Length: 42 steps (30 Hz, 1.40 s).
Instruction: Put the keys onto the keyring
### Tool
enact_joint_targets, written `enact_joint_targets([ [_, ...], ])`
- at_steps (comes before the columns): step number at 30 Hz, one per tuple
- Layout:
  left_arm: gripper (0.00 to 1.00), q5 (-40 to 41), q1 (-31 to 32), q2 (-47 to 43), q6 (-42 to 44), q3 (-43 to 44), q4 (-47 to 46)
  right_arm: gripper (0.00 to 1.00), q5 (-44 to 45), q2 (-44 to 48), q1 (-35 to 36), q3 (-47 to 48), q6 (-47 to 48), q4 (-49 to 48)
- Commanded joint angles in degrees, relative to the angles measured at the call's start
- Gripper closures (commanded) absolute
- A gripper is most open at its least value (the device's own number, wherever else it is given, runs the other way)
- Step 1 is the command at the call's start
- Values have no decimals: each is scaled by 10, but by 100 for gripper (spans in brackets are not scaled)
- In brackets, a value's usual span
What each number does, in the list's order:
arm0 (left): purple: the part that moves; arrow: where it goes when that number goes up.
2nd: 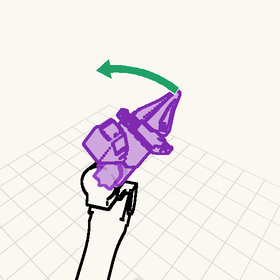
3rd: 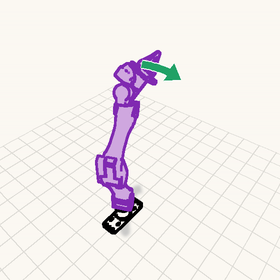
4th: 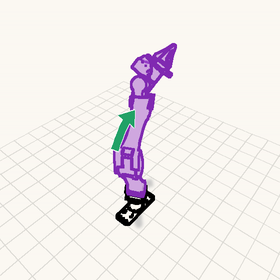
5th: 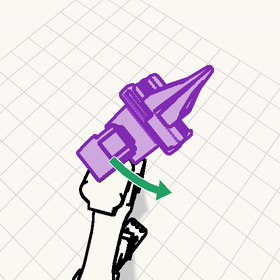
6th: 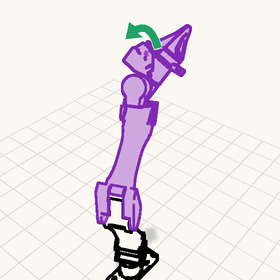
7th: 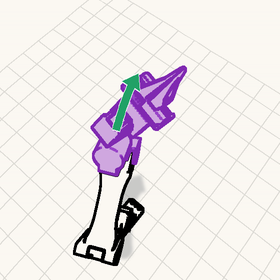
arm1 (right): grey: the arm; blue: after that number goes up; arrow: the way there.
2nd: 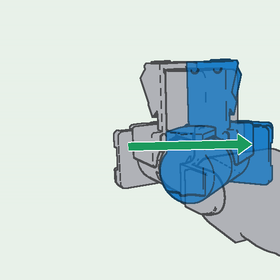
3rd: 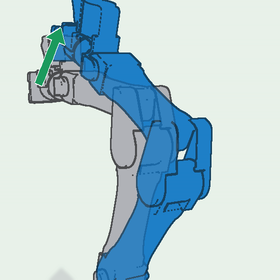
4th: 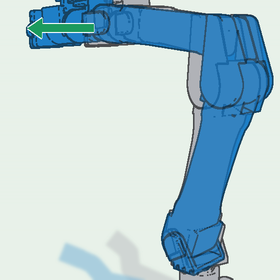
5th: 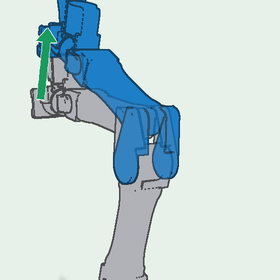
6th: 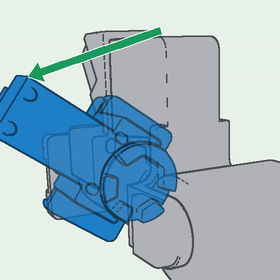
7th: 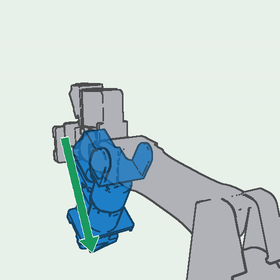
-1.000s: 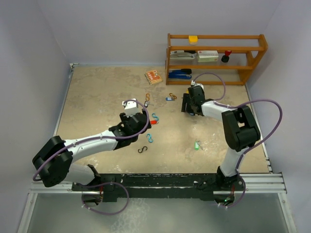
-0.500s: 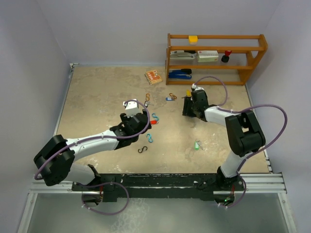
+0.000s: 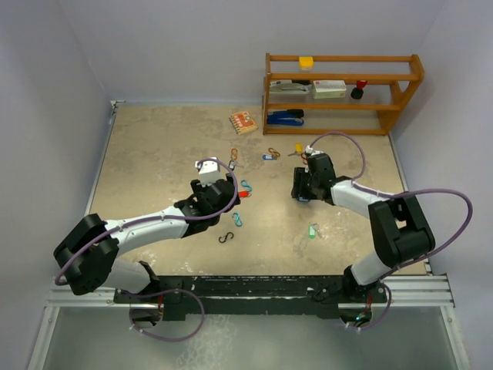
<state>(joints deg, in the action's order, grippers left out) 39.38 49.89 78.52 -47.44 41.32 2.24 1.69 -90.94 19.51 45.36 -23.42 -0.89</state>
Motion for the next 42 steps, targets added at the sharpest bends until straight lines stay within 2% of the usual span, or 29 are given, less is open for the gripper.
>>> enact_joint_targets([
  [1,24,1,-2,0,-9,2,-22,41,-5,59,3,-18,10,29],
  [5,25,0,-2,3,-9,3,-23,40,21,117,4,-22,16,27],
  [9,25,-2,-2,3,-10,3,-23,41,50,134,5,-9,18,58],
  [13,25,-2,-2,2,-10,4,-24,47,74,116,8,11,6,102],
  [20,25,-4,-2,2,-9,4,-24,50,122,86,33,18,-16,129],
  [32,25,-3,-2,2,-10,2,-23,64,149,43,52,25,-33,114],
  [42,25,-2,-2,2,-8,2,-24,69,155,25,52,36,-43,113],
])
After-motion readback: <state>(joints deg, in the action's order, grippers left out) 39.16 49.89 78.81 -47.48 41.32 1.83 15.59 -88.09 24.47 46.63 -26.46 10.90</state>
